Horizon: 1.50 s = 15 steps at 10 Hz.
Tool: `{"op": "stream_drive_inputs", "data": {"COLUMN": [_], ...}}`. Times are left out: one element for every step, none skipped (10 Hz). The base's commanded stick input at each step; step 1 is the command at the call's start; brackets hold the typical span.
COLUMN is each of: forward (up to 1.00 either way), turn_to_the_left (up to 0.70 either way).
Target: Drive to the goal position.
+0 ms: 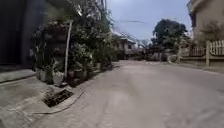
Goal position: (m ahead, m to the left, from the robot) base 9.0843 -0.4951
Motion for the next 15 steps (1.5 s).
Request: {"op": "stream_drive_inputs", "data": {"forward": [1.0, 1.0, 1.0, 1.0, 1.0, 1.0, 1.0, 1.0, 1.0, 1.0, 1.0, 1.0, 1.0, 1.0, 1.0], "turn_to_the_left": [-0.1, -0.27, -0.33, -0.32, -0.29, -0.18, -0.03, 0.0, 0.0, -0.05, -0.18, -0.39, -0.28, 0.0, 0.0]}}
